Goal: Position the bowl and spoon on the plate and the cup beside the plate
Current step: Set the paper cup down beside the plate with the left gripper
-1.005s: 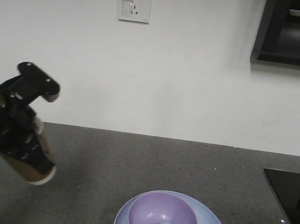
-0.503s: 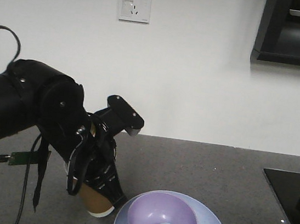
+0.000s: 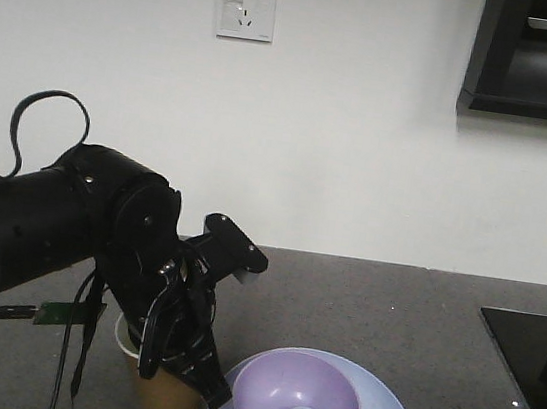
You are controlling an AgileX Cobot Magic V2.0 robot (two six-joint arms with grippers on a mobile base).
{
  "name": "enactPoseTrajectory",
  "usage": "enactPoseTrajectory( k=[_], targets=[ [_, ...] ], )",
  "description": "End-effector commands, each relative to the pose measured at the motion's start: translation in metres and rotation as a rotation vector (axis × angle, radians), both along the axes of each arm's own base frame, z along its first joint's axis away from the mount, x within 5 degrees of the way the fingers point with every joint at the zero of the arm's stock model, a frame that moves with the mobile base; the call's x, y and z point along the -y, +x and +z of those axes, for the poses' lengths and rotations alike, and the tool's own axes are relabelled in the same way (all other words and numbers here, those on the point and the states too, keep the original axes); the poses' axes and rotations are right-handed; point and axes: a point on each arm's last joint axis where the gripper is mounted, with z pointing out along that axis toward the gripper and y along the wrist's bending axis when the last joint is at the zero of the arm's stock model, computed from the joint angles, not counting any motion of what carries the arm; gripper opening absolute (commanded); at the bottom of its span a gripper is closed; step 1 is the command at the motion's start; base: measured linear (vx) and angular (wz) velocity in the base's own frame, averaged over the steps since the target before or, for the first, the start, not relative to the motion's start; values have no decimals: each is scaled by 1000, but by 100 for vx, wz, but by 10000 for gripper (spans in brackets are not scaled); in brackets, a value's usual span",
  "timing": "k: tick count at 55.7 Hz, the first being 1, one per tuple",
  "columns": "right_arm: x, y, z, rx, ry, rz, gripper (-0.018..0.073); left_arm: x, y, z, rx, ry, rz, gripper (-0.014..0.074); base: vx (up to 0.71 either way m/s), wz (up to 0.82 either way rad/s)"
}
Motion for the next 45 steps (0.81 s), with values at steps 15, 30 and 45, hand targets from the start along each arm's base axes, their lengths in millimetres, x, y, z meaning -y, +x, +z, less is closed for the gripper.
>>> enactPoseTrajectory(
  k=[15, 30, 45],
  targets=[
    [1, 3, 14, 85, 21, -18, -8, 0, -4, 25, 72, -58, 4, 198, 0, 0],
    [1, 3, 14, 85, 21, -18, -8, -2, -7, 27, 65, -52, 4, 464, 0, 0],
    [1, 3, 14, 85, 22, -18, -8, -11, -18, 54, 132, -101, 3, 545, 0, 0]
  ],
)
